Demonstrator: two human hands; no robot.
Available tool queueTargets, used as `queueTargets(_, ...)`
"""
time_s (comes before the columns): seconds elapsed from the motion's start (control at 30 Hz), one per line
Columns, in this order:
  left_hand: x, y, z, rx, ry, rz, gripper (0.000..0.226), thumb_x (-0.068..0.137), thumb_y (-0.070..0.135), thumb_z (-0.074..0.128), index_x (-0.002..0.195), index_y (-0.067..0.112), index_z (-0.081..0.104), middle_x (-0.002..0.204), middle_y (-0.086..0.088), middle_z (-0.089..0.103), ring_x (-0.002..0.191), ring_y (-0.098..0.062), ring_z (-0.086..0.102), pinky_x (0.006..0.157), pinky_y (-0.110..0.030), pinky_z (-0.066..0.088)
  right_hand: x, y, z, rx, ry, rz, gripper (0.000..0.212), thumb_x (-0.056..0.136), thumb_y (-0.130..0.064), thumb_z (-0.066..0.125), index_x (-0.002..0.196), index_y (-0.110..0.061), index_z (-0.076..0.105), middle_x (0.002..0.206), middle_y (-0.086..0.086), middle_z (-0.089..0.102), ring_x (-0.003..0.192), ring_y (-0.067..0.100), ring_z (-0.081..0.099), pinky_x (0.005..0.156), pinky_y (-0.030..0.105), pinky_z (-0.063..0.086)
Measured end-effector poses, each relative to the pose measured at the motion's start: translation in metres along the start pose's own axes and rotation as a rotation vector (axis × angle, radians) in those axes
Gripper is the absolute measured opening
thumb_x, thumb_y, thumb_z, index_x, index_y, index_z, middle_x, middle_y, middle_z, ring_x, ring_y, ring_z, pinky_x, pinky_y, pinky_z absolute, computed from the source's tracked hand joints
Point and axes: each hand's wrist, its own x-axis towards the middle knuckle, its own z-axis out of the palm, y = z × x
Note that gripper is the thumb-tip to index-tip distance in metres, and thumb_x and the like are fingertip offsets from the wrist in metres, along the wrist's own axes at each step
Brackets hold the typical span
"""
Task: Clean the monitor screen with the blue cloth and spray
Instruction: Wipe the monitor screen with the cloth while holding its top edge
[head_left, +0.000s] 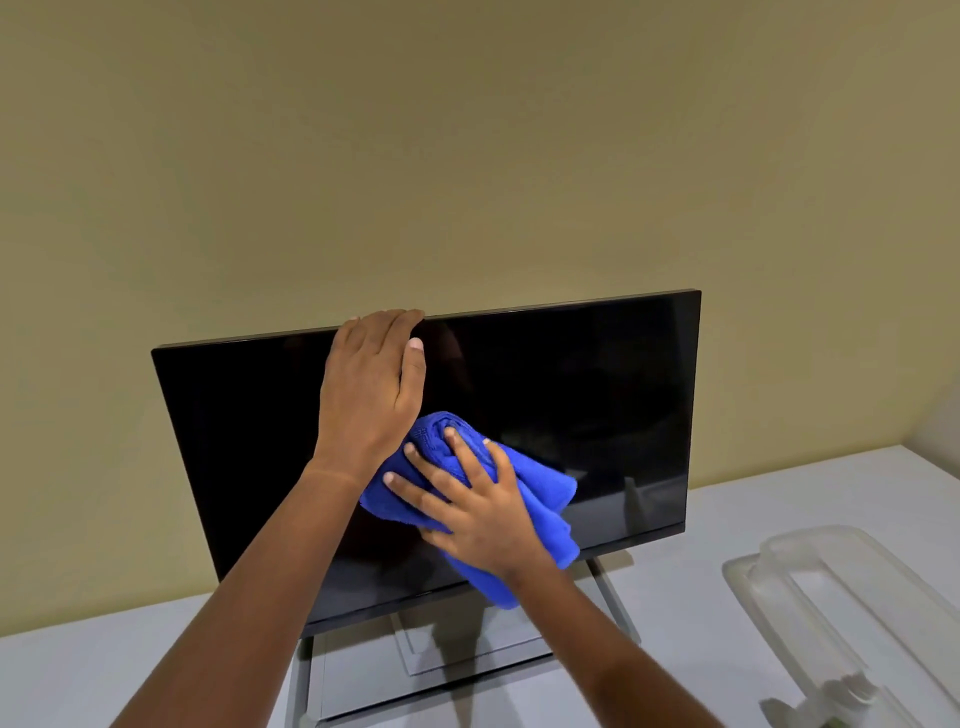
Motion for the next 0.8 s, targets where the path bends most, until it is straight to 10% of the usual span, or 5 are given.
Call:
queueTargets(0.27,0.0,-0.002,-0.001,-0.038,-0.013,0.009,0.064,0.086,0.04,0.014,0.127,0.009,0.051,0.128,-0.009,0.057,0.123,-0.025,0.048,0.111,-0.037,0.024,-0.005,0.132,-0.02,-0.09,0.024,0.348,0.051,0.087,-0.045,0.045,0.135,-0.028,0.042,0.139,0.006,0.048,0.132,0.035,0.035,0.094,0.046,0.045)
queueTargets(0.53,-0.001,-0.001,-0.001,-0.054,-0.016,-0.002,0.062,0.086,0.042,0.017,0.127,0.011,0.051,0.128,-0.009,0.057,0.123,-0.024,0.047,0.111,-0.036,0.023,0.018,0.156,-0.025,0.233,0.158,1.224,0.056,0.089,-0.04,0.04,0.142,-0.024,0.034,0.153,0.007,0.027,0.14,0.034,0.02,0.104,0.055,0.031)
queueTargets(0.8,-0.001,0.0,-0.003,-0.056,-0.018,0.024,0.061,0.085,0.043,0.022,0.124,0.008,0.053,0.125,-0.01,0.059,0.12,-0.026,0.05,0.108,-0.038,0.026,0.061,0.059,-0.022,0.142,0.106,0.838,0.049,0.084,-0.037,0.049,0.13,-0.022,0.053,0.137,0.013,0.05,0.129,0.04,0.038,0.091,0.055,0.042)
